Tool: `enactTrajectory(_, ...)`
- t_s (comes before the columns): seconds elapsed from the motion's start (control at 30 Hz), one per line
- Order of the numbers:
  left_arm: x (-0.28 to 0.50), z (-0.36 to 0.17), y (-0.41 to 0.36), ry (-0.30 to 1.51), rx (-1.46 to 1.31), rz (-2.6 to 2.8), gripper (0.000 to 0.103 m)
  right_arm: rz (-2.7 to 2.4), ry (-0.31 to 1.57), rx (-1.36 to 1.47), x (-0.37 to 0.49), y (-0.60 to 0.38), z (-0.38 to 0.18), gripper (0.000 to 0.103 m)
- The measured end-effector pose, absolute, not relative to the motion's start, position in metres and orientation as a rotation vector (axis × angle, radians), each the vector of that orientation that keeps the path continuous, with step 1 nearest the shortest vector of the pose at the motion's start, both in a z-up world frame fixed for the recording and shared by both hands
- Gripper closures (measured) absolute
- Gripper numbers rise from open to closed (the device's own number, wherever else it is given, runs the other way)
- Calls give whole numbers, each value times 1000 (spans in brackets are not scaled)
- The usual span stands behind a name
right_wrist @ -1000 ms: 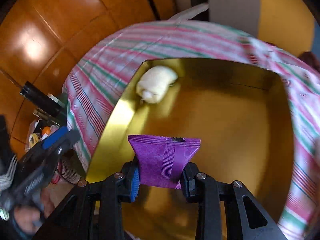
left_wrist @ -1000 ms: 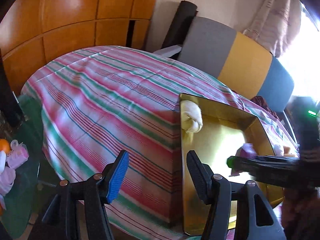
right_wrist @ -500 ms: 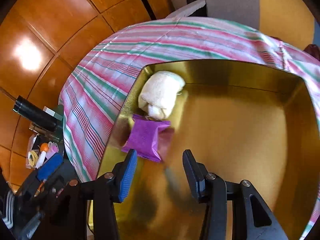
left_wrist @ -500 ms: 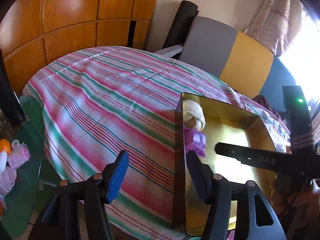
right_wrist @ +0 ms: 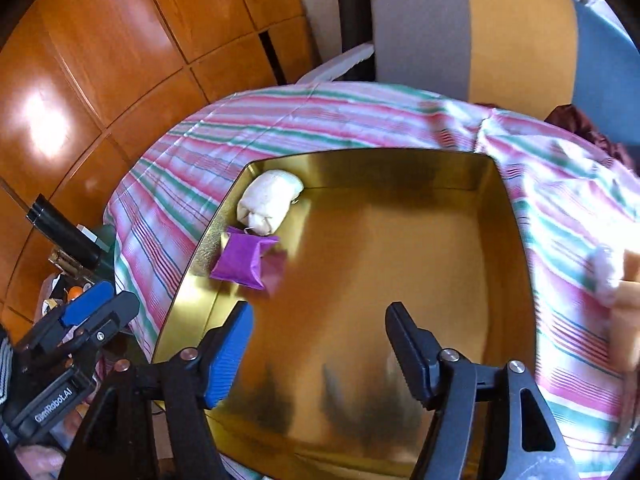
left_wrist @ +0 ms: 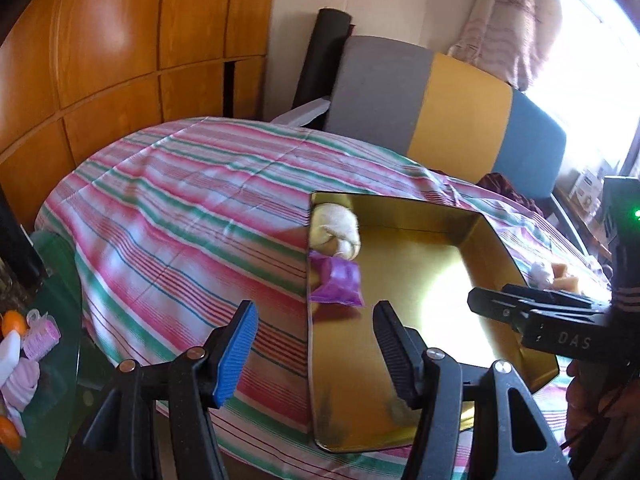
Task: Organize objects
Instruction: 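Carry the purple snack to the tray beside the sock and release with right gripper, then move the left gripper to the pile and grasp the yellow sponge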
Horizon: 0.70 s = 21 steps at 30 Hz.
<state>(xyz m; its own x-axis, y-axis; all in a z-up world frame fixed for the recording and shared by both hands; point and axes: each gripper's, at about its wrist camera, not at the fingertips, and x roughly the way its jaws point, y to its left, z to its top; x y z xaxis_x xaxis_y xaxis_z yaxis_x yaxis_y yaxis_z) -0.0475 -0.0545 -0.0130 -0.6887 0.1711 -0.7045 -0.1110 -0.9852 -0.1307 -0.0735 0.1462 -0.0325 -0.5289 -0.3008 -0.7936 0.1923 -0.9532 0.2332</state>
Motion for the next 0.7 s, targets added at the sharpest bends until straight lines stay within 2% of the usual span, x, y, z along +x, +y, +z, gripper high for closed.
enactTrajectory(0.3, -39, -5, -21, -25, -1127, 2695, 42, -2657, -249, 1280, -46, 213, -13, 27)
enactTrajectory(0.7, -30, -6, 32, 114, -1104, 2584, 42, -2924, -419, 1309, -6, 353, 5, 22)
